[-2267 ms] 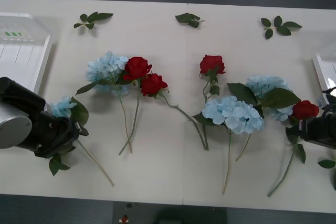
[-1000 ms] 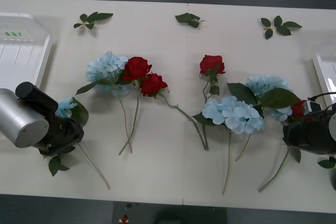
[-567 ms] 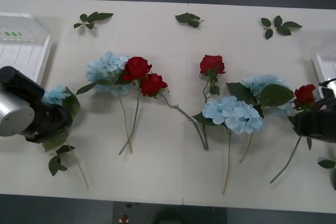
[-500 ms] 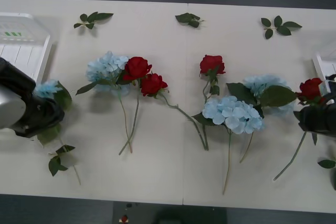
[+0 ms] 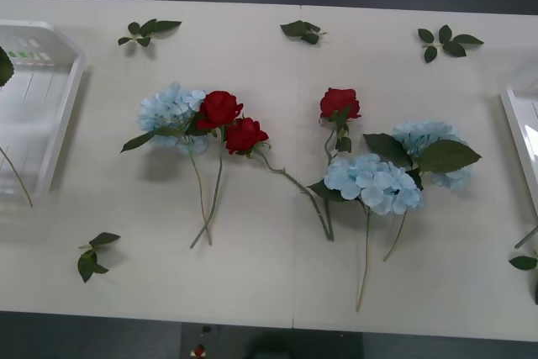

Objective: Put the red flowers into the right box and the blue flowers into the left box

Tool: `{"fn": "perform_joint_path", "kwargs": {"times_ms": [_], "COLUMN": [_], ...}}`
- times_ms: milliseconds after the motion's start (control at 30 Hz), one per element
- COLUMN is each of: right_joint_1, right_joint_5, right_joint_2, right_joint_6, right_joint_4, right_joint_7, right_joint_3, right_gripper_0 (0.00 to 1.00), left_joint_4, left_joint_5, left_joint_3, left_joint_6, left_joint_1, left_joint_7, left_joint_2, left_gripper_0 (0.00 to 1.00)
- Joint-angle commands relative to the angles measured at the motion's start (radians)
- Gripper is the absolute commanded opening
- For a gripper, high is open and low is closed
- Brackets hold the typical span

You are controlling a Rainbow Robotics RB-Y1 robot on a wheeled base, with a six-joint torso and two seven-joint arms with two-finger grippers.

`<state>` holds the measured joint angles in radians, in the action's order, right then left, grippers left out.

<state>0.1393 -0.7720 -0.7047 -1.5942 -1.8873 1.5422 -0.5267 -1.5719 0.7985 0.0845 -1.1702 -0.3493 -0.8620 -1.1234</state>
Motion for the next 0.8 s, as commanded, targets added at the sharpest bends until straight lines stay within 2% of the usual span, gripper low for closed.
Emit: {"fn": "perform_joint_path", "kwargs": {"times_ms": [33, 133, 233, 433, 467, 600, 700, 800], "right_joint_1": [0.106, 0.175, 0.270, 0.355, 0.362, 0.361, 0.359, 0.359], "right_joint_5": [-0.004, -0.007, -0.009, 0.002, 0.000, 0.000, 0.000, -0.001], "right_joint_2": [-0.093, -0.131, -0.183, -0.251, -0.262, -0.271, -0.269, -0.266], "right_joint_6": [0.003, 0.008, 0.031, 0.166, 0.209, 0.343, 0.422, 0.470], "right_joint_4": [0.143, 0.275, 0.473, 0.732, 0.771, 0.856, 0.913, 0.944], "right_joint_7": [0.096, 0.156, 0.246, 0.384, 0.406, 0.449, 0.455, 0.455], "right_joint_3": [0.010, 0.013, 0.019, 0.056, 0.071, 0.116, 0.159, 0.192], "right_gripper_0": [0.00, 0.00, 0.00, 0.00, 0.00, 0.00, 0.00, 0.00], "left_joint_4": [0.154, 0.242, 0.325, 0.397, 0.397, 0.408, 0.424, 0.429], "left_joint_5": [-0.005, -0.002, -0.004, -0.012, -0.024, -0.065, -0.081, -0.078], "left_joint_3": [0.041, 0.090, 0.115, 0.115, 0.115, 0.115, 0.115, 0.115], "left_joint_6": [0.115, 0.193, 0.274, 0.334, 0.351, 0.386, 0.428, 0.451], "left_joint_1": [-0.062, -0.097, -0.122, -0.154, -0.152, -0.152, -0.152, -0.152], "left_joint_7": [-0.126, -0.181, -0.229, -0.279, -0.279, -0.278, -0.278, -0.276], "left_joint_2": [-0.024, -0.024, -0.021, -0.007, -0.007, -0.007, -0.007, -0.009], "left_gripper_0": [0.00, 0.00, 0.00, 0.01, 0.10, 0.75, 0.99, 1.00]}}
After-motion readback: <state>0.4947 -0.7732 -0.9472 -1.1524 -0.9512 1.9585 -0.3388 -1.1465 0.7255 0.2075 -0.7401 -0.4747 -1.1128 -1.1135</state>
